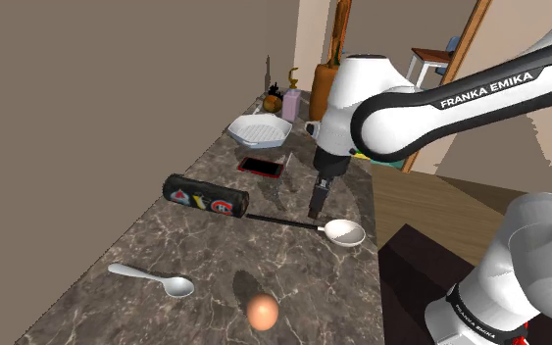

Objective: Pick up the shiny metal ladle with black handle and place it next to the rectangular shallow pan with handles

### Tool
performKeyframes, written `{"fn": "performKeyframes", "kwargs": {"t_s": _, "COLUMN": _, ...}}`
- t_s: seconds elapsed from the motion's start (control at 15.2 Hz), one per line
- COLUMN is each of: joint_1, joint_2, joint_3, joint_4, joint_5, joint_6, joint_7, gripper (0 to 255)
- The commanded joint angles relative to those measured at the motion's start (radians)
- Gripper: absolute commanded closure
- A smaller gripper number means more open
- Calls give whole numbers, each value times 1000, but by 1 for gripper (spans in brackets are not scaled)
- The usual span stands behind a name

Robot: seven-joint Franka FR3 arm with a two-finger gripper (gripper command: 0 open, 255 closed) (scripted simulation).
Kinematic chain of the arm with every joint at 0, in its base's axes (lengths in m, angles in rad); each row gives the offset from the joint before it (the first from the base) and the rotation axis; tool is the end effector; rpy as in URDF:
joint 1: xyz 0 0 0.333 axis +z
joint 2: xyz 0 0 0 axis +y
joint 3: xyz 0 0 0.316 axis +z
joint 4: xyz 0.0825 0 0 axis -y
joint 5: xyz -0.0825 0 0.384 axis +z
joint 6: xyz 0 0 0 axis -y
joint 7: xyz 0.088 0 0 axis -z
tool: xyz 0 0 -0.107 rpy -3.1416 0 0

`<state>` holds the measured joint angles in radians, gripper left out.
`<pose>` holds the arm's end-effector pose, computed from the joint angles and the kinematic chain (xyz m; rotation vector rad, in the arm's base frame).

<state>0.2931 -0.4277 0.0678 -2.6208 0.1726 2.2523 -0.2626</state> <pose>0.3715 0.1446 0.3962 -2.9296 -0.7689 -0.0827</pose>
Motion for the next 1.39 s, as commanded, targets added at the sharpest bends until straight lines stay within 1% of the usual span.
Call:
{"fn": "performKeyframes", "kwargs": {"t_s": 0.0, "joint_1": 27, "joint_2": 66, "joint_3": 11, "joint_4": 7, "joint_5": 20, "joint_6": 77, "joint_7": -30, "gripper": 0}}
{"fn": "performKeyframes", "kwargs": {"t_s": 0.07, "joint_1": 39, "joint_2": 93, "joint_3": 17, "joint_4": 9, "joint_5": 29, "joint_6": 109, "joint_7": -43, "gripper": 0}}
{"fn": "performKeyframes", "kwargs": {"t_s": 0.59, "joint_1": 50, "joint_2": 182, "joint_3": 27, "joint_4": -23, "joint_5": 48, "joint_6": 231, "joint_7": -53, "gripper": 0}}
{"fn": "performKeyframes", "kwargs": {"t_s": 1.12, "joint_1": 50, "joint_2": 182, "joint_3": 27, "joint_4": -23, "joint_5": 48, "joint_6": 231, "joint_7": -53, "gripper": 0}}
{"fn": "performKeyframes", "kwargs": {"t_s": 1.19, "joint_1": 50, "joint_2": 182, "joint_3": 27, "joint_4": -23, "joint_5": 48, "joint_6": 231, "joint_7": -53, "gripper": 255}}
{"fn": "performKeyframes", "kwargs": {"t_s": 1.32, "joint_1": 50, "joint_2": 182, "joint_3": 27, "joint_4": -23, "joint_5": 48, "joint_6": 231, "joint_7": -53, "gripper": 255}}
